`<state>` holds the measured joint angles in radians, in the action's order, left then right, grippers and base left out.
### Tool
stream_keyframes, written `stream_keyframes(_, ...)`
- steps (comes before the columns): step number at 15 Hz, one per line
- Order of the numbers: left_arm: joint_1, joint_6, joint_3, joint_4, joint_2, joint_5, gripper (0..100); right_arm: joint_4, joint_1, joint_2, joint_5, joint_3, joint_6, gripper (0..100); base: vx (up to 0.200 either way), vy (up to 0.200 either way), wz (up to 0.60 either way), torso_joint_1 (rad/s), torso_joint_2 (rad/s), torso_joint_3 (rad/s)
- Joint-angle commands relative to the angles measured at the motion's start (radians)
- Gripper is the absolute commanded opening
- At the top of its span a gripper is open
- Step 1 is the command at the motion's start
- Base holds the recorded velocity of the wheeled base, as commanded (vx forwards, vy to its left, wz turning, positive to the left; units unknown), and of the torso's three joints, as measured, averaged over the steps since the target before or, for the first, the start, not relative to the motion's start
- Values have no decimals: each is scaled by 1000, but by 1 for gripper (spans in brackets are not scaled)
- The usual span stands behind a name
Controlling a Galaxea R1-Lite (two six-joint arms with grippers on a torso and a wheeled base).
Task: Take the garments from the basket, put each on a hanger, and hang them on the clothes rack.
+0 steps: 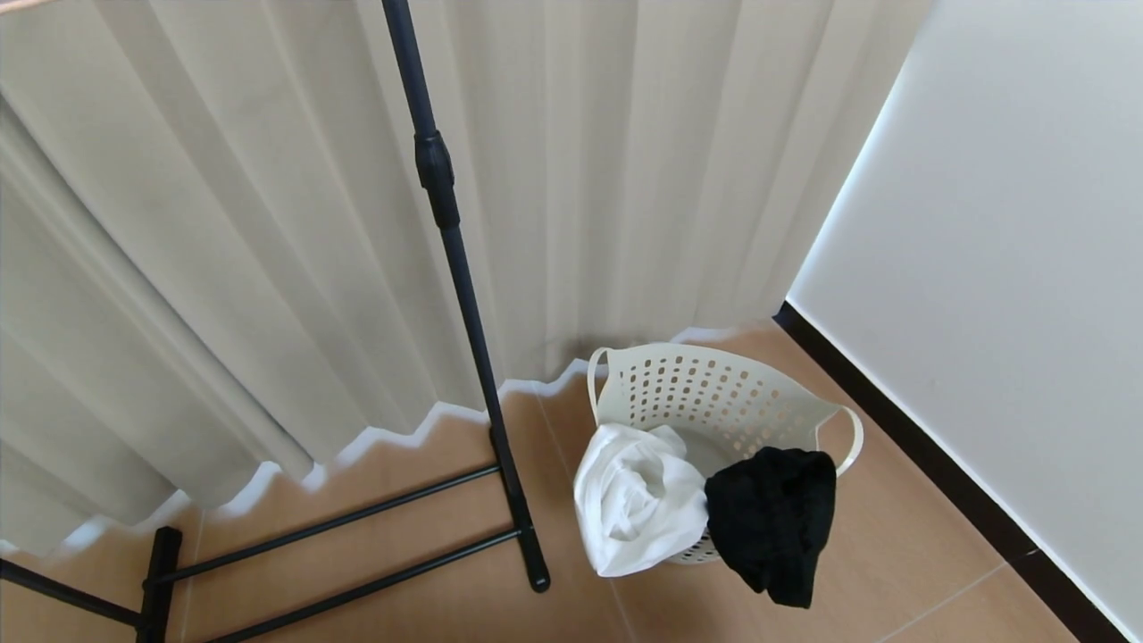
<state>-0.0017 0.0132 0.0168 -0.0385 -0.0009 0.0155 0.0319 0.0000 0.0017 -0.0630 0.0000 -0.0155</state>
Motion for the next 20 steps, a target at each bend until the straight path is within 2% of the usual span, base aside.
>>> stream_keyframes(1,0,1,0,0,1,0,100,0,0,0,0,0,0,100,0,0,0,7,7,-198)
stream_keyframes(10,0,1,0,0,1,0,100,-9,0,0,-1,0,-6,100,0,0,0,3,6,-202)
stream_keyframes(12,0,-1,0,0,1,0,100,-38,-2,50,8,0,-6,100,0,0,0,2,7,-198)
stream_keyframes(13,0,-1,0,0,1,0,100,-84,-5,270,17,-25,-6,100,0,0,0,2,2,-163)
stream_keyframes(14,0,-1,0,0,1,0,100,-69,6,386,9,-35,-6,100,0,0,0,2,7,-100)
stream_keyframes(15,0,-1,0,0,1,0,100,2,31,624,11,-94,-6,100,0,0,0,7,2,-51)
stream_keyframes(17,0,1,0,0,1,0,100,77,32,936,22,-216,-21,100,0,0,0,0,0,0)
stream_keyframes(19,0,2,0,0,1,-2,100,77,31,1114,22,-339,-152,100,0,0,0,0,0,0)
stream_keyframes(20,0,2,0,0,1,-2,100,77,29,1207,22,-411,-264,100,0,0,0,0,0,0)
